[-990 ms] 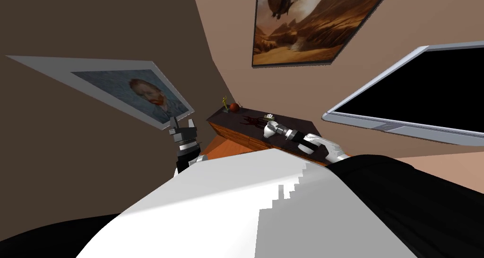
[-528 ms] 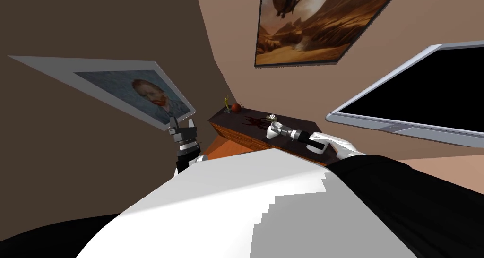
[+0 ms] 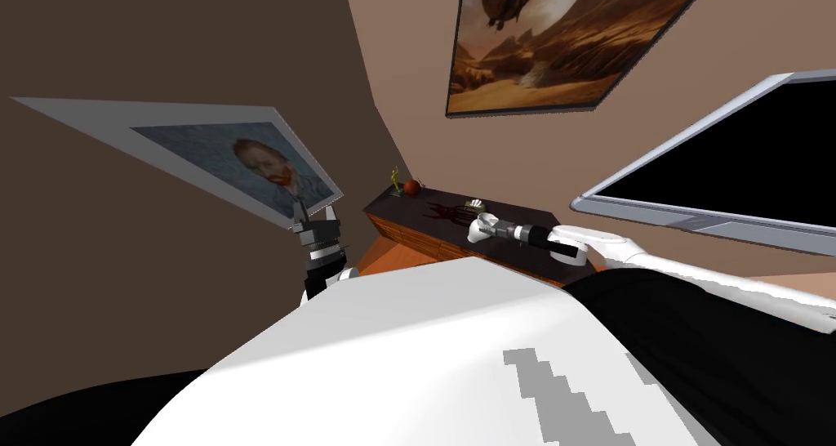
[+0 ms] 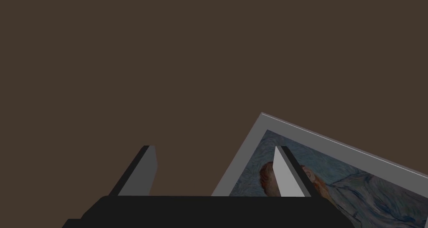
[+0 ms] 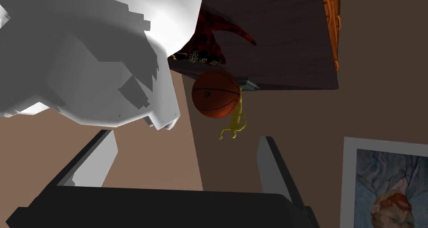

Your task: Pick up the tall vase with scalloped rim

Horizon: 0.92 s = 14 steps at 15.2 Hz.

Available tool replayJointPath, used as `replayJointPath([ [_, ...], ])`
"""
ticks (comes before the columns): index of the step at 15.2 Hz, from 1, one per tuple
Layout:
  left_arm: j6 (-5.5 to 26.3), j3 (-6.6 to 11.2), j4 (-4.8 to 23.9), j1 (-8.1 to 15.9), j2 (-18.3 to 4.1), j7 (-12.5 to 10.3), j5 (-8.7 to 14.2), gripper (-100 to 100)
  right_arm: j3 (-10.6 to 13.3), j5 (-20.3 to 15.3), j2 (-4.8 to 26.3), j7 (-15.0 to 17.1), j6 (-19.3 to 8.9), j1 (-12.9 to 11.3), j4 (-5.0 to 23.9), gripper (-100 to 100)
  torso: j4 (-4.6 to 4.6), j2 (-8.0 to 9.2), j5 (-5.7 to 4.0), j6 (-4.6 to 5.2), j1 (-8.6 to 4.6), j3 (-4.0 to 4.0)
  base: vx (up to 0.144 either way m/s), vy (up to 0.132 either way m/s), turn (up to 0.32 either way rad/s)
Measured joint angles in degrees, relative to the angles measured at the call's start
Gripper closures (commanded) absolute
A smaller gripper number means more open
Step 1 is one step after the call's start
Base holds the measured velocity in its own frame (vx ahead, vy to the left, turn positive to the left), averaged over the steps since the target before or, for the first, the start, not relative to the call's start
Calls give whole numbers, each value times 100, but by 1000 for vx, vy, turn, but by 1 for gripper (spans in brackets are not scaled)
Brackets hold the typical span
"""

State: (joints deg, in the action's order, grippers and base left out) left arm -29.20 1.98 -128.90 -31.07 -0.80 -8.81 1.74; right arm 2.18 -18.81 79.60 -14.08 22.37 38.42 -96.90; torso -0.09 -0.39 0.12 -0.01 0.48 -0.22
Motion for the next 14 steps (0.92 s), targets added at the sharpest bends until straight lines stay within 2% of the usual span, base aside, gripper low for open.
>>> replayJointPath([
  [1, 0, 0, 0, 0, 0, 0, 0, 0, 49, -53, 152, 12, -27, 15, 81, -100, 0, -1, 0, -1, 1, -1, 68, 108, -5],
  [5, 0, 0, 0, 0, 0, 0, 0, 0, -46, -212, 575, -53, -31, 394, 349, -100, 1, 5, 0, 1, -2, 3, 74, 118, -17],
  [7, 0, 0, 0, 0, 0, 0, 0, 0, 73, -340, 817, -36, -88, 429, 533, -100, 1, 5, 1, 0, 10, 3, 74, 137, -17],
  [8, 0, 0, 0, 0, 0, 0, 0, 0, 32, -373, 959, -29, -134, 572, 546, -100, 1, 4, 3, 0, 11, 2, 79, 116, -14],
  [10, 0, 0, 0, 0, 0, 0, 0, 0, 149, -478, 1093, -36, -122, 538, 770, -100, 1, 4, 1, 0, 6, 2, 71, 115, -14],
  [13, 0, 0, 0, 0, 0, 0, 0, 0, 129, -594, 1317, -64, -99, 750, 988, -100, 1, 2, 0, 1, 1, 1, 89, 123, -21],
  [14, 0, 0, 0, 0, 0, 0, 0, 0, 216, -665, 1417, -54, -116, 732, 1090, -100, -1, -3, 1, 0, 11, -2, 87, 130, -22],
])
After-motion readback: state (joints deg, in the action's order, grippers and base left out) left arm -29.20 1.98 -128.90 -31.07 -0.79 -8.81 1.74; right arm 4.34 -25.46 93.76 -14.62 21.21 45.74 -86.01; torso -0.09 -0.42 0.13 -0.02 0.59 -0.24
